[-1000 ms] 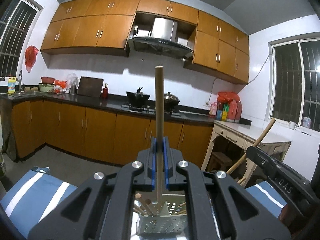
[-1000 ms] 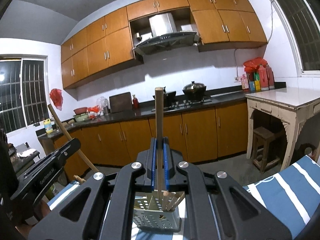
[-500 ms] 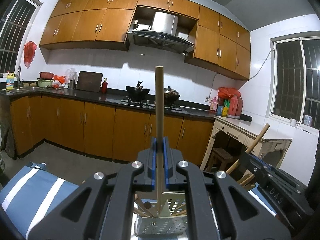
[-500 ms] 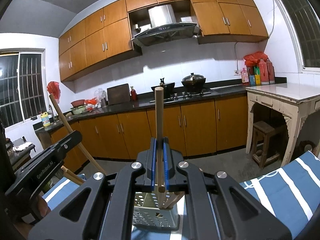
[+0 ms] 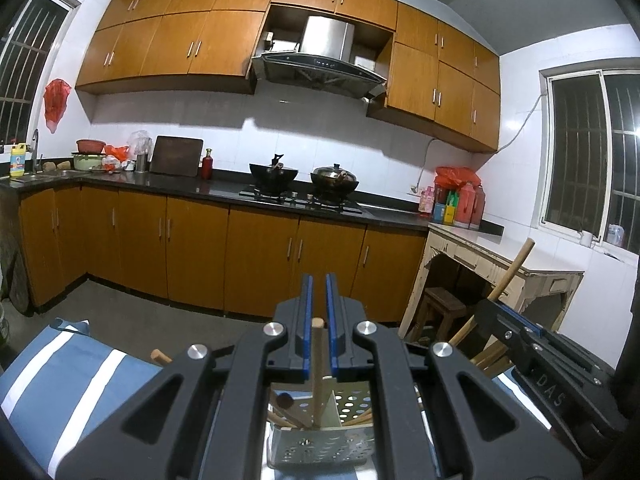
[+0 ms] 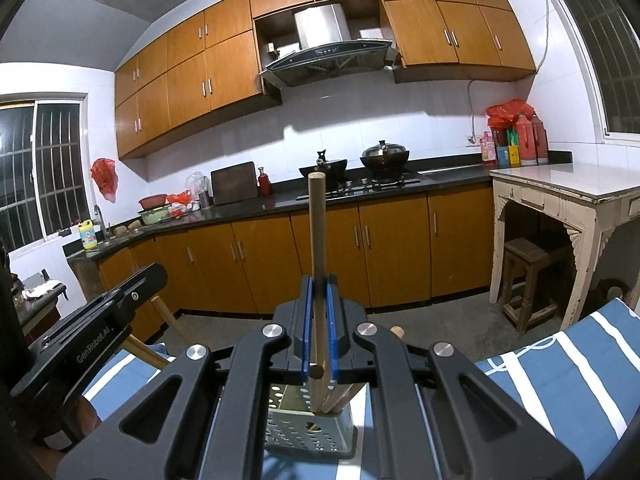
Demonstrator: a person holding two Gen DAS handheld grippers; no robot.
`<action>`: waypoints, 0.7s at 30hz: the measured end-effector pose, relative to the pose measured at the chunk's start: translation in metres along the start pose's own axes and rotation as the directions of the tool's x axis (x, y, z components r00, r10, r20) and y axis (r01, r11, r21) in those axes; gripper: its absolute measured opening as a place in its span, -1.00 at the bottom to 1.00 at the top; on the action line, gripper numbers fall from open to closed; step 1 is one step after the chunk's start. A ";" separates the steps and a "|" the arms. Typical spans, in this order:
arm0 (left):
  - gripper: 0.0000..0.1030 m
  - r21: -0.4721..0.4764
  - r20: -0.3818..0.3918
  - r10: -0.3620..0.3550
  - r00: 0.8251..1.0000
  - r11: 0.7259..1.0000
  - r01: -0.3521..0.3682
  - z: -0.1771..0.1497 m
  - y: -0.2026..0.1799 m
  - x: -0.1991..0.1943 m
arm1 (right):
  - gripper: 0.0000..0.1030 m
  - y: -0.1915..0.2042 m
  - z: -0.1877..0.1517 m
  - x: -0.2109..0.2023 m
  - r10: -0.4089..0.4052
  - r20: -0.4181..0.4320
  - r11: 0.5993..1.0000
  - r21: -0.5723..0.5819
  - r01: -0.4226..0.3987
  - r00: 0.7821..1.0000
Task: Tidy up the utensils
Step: 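Lower the chopsticks into the green holder and open both grippers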
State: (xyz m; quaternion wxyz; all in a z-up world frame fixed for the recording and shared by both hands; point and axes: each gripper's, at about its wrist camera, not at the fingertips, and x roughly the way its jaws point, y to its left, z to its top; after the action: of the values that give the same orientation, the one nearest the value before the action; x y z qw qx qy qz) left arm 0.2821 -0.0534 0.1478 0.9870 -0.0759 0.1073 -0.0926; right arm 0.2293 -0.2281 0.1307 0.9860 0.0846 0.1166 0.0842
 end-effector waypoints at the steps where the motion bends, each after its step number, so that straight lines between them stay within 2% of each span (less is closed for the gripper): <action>1: -0.82 0.001 0.000 0.001 1.000 1.000 -0.001 0.000 0.000 0.000 | -0.85 0.000 0.000 -0.001 -0.002 -0.002 1.000 -0.003 0.002 1.000; 2: -0.79 -0.001 0.000 0.000 1.000 1.000 0.000 0.001 0.001 -0.001 | -0.84 0.000 0.000 -0.003 -0.007 0.000 1.000 -0.002 0.007 1.000; 4: -0.57 -0.011 0.006 0.002 1.000 1.000 -0.002 0.002 0.004 -0.005 | -0.73 -0.002 0.001 -0.006 -0.001 0.001 1.000 0.002 0.001 1.000; 6: -0.50 -0.017 0.014 0.003 1.000 1.000 -0.003 0.004 0.007 -0.010 | -0.34 -0.004 0.003 -0.011 -0.012 0.014 1.000 0.006 0.012 1.000; 11: -0.34 -0.019 0.026 0.010 1.000 1.000 -0.009 0.010 0.014 -0.031 | -0.32 -0.009 0.008 -0.031 -0.014 0.034 1.000 0.012 0.013 0.999; 15: -0.25 -0.015 0.012 0.019 1.000 1.000 -0.018 0.008 0.022 -0.055 | -0.14 -0.011 0.005 -0.050 -0.016 0.036 1.000 0.013 0.016 0.999; 17: -0.14 -0.013 0.002 0.023 1.000 1.000 -0.023 0.004 0.027 -0.069 | 0.05 -0.011 0.001 -0.065 -0.021 0.037 1.000 0.012 0.020 0.999; 19: 0.07 -0.009 -0.014 0.031 0.999 0.999 -0.031 -0.004 0.034 -0.088 | 0.21 -0.012 -0.005 -0.079 -0.018 0.034 1.000 0.016 0.018 0.999; 21: 0.22 -0.003 -0.029 0.035 0.999 0.999 -0.035 -0.014 0.039 -0.106 | 0.49 -0.011 -0.015 -0.095 -0.013 0.023 1.000 0.015 0.012 1.000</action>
State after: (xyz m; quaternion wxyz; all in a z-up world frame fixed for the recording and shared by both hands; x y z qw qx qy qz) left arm 0.1835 0.0038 0.1488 0.9867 -0.0744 0.1230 -0.0762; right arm 0.1366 -0.2540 0.1347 0.9871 0.0922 0.1065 0.0762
